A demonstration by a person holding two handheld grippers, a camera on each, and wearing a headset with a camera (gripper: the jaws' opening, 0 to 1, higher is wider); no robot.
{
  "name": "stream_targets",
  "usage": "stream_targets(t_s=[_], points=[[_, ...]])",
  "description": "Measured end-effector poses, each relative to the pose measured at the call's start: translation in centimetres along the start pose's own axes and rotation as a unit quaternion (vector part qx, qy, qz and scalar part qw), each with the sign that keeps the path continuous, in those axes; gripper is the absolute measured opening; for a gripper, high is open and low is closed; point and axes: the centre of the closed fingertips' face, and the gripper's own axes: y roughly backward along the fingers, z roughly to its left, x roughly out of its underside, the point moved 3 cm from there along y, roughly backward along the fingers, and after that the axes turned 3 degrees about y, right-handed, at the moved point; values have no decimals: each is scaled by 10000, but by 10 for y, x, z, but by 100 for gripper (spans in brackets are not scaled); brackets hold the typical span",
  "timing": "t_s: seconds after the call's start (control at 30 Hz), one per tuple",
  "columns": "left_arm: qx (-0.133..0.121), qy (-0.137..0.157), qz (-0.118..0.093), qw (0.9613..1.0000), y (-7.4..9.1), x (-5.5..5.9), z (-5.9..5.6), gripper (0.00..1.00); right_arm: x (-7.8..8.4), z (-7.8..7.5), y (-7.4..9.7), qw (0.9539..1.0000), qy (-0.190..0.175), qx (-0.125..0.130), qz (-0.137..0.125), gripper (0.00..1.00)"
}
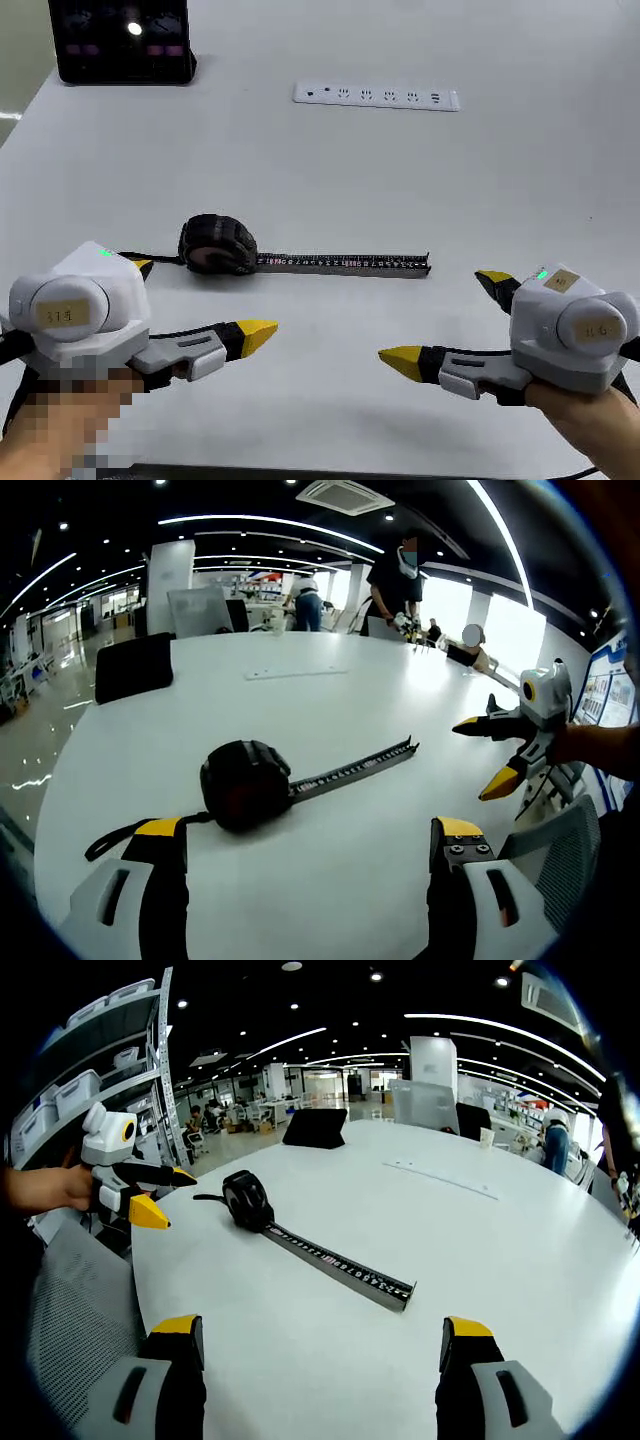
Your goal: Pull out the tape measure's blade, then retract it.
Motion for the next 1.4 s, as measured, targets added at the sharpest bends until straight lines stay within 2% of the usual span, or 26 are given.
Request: stream_targets(t_s=[0.1, 0.3, 0.43, 1.03, 1.4], points=[[-43, -81, 38, 10000, 1, 2, 0, 99, -3, 3, 0, 10000, -6, 27, -40, 99], [-135, -52, -16, 9999, 3, 1, 0, 99, -8, 6, 0, 9998, -128, 89, -132, 99], [-228, -148, -18, 9996, 4, 1, -1, 99, -11, 7, -1, 9997, -161, 92, -185, 99], [-299, -170, -30, 9994, 6, 3, -5, 99, -8, 13, -1, 9997, -181, 60, -134, 99], [-297, -208, -7, 9993, 4, 3, -7, 99, -8, 12, 0, 9997, -194, 57, -123, 99]])
